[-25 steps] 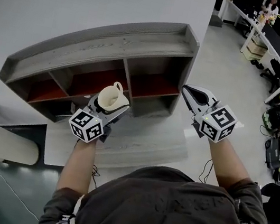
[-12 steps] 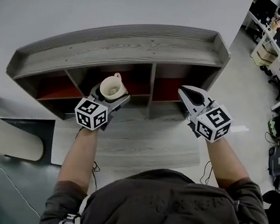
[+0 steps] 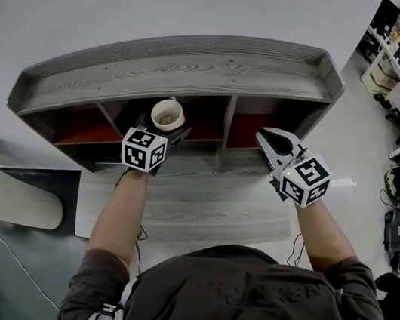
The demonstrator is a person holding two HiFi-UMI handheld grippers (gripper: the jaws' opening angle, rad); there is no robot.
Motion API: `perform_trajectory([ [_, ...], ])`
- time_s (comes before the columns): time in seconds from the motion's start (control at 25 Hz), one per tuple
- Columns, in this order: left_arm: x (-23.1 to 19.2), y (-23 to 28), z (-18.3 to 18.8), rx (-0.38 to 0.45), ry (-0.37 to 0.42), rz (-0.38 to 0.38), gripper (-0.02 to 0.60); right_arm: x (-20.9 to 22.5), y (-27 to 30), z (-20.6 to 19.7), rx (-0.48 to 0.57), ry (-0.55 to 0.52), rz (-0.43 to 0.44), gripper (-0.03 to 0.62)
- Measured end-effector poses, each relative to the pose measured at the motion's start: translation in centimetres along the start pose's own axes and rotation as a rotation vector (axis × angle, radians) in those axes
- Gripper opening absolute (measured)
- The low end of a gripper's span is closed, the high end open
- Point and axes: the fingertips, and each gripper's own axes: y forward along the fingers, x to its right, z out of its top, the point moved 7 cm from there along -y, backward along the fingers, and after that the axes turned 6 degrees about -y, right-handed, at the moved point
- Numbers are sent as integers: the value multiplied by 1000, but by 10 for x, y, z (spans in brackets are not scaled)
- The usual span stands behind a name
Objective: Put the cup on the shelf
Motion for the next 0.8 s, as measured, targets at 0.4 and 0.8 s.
perform_trajectory([
  [0.4, -14, 26, -3, -78, 28, 58, 436, 13, -5, -8, -20, 14, -25, -8],
  [0.8, -12, 27, -5, -81, 33, 91, 436, 16, -14, -6, -13, 16, -27, -8],
])
